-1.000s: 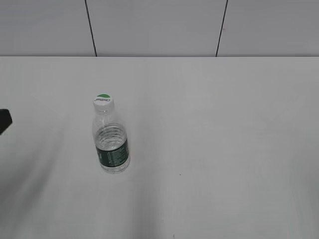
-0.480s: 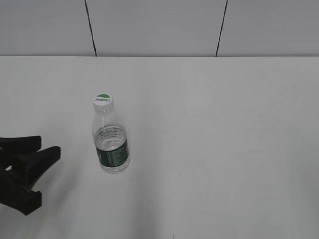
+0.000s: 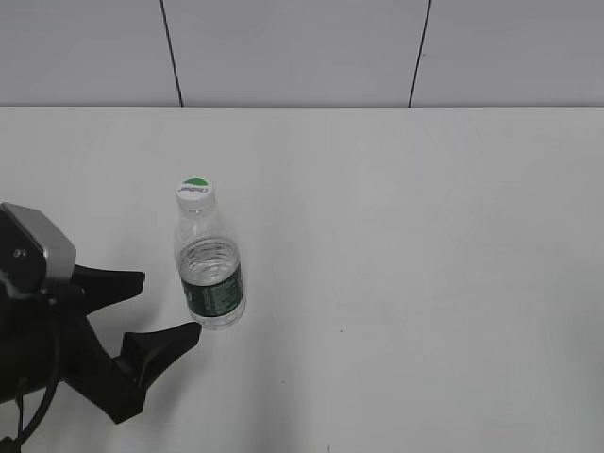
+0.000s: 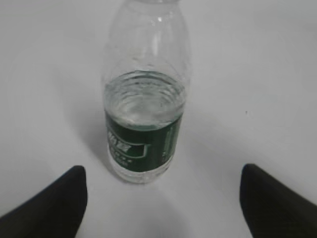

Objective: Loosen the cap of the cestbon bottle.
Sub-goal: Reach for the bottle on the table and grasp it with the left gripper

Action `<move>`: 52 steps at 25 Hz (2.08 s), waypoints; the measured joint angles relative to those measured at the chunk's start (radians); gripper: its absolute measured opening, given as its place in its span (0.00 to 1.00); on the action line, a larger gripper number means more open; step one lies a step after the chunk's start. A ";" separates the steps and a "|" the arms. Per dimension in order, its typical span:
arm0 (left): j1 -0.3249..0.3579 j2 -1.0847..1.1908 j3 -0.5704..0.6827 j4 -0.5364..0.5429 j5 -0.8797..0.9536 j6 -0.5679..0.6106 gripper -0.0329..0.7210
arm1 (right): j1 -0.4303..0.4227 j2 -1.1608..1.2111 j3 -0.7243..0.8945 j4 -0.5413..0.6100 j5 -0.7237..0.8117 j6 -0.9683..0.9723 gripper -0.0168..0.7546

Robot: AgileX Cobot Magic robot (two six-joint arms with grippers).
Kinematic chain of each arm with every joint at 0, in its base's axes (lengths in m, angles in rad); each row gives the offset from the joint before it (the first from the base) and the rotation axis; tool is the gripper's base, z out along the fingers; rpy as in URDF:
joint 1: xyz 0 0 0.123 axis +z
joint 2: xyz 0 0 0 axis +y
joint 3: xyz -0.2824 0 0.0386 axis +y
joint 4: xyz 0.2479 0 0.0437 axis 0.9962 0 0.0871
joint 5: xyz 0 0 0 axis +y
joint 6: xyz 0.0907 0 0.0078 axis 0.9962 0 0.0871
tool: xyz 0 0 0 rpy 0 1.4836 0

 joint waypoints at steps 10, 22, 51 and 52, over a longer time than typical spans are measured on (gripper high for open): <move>0.192 0.071 -0.139 0.293 -0.018 -0.070 0.80 | 0.000 0.000 0.000 0.000 0.000 0.000 0.67; 0.231 0.294 -0.307 0.524 -0.099 -0.144 0.80 | 0.000 0.000 0.000 0.000 0.000 0.000 0.67; 0.282 0.464 -0.456 0.759 -0.176 -0.198 0.75 | 0.000 0.000 0.000 0.000 0.000 0.000 0.67; 0.282 0.464 -0.462 0.763 -0.183 -0.198 0.75 | 0.000 0.000 0.000 0.000 0.000 0.000 0.67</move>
